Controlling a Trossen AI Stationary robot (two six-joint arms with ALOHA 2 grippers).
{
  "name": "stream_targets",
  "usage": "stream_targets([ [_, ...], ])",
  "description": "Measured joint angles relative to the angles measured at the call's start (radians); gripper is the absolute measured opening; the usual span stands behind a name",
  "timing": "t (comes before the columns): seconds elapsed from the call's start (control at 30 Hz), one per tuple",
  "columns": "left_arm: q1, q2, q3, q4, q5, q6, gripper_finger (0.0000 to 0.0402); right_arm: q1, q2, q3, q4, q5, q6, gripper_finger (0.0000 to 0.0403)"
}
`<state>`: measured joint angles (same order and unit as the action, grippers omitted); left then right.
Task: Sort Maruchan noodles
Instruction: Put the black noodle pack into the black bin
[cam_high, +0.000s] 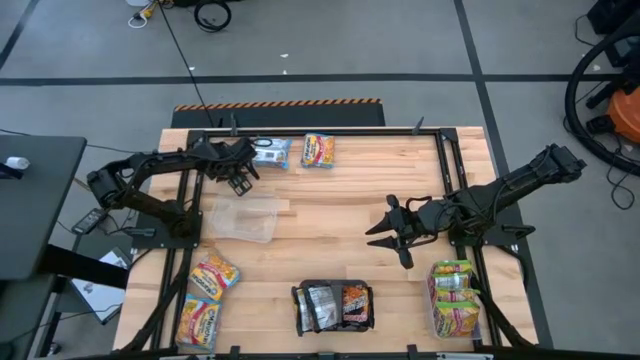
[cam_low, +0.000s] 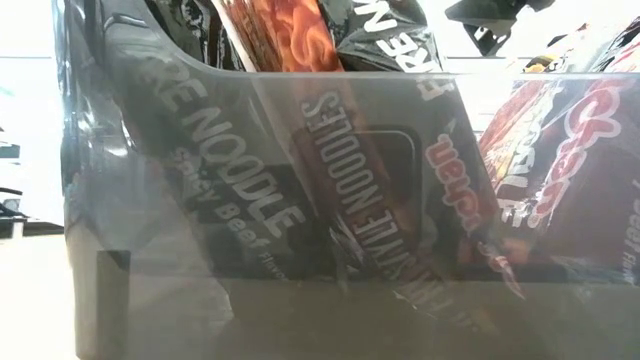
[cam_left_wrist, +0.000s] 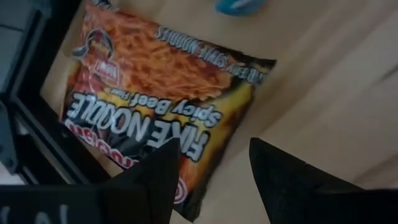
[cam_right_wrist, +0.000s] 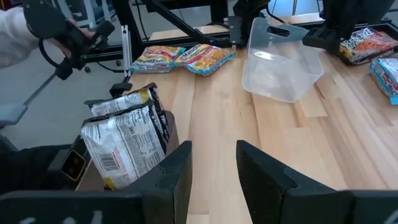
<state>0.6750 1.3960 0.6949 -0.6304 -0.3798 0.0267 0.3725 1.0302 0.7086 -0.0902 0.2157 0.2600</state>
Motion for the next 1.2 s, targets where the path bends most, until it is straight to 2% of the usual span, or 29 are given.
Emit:
stream_targets([
  [0.2, 0.002, 0.000, 0.038, -0.059, 0.121, -0.092, 0.0199, 0.000, 0.000, 0.000, 0.000, 0.000, 0.000, 0.0130],
  [0.33, 0.010, 0.000, 0.071, -0.086, 0.153, -0.146, 0.0192, -0.003, 0.000, 0.000, 0.000, 0.000, -0.018, 0.0130],
  [0.5, 0.054, 0.007, 0.065, -0.055, 0.090, -0.132, 0.0181, -0.003, 0.000, 0.000, 0.000, 0.000, -0.028, 0.0130],
  [0.6, 0.070, 0.026, 0.055, -0.053, 0.088, -0.151, 0.0182, -0.003, 0.000, 0.000, -0.001, 0.000, -0.028, 0.0130],
  [0.73, 0.073, 0.086, 0.051, -0.020, 0.087, -0.219, 0.0184, -0.003, 0.000, 0.000, -0.003, 0.000, -0.028, 0.0130],
  [0.97, 0.072, 0.141, 0.053, 0.009, 0.002, -0.250, 0.0182, -0.003, 0.000, 0.000, -0.022, -0.001, -0.025, 0.0130],
  [1.07, 0.072, 0.140, 0.052, 0.007, -0.001, -0.237, 0.0159, -0.003, 0.000, 0.000, -0.023, -0.001, -0.024, 0.0130],
  [1.2, 0.075, 0.140, 0.052, 0.003, -0.019, -0.225, 0.0095, -0.003, 0.000, 0.000, -0.021, -0.002, -0.026, 0.0130],
])
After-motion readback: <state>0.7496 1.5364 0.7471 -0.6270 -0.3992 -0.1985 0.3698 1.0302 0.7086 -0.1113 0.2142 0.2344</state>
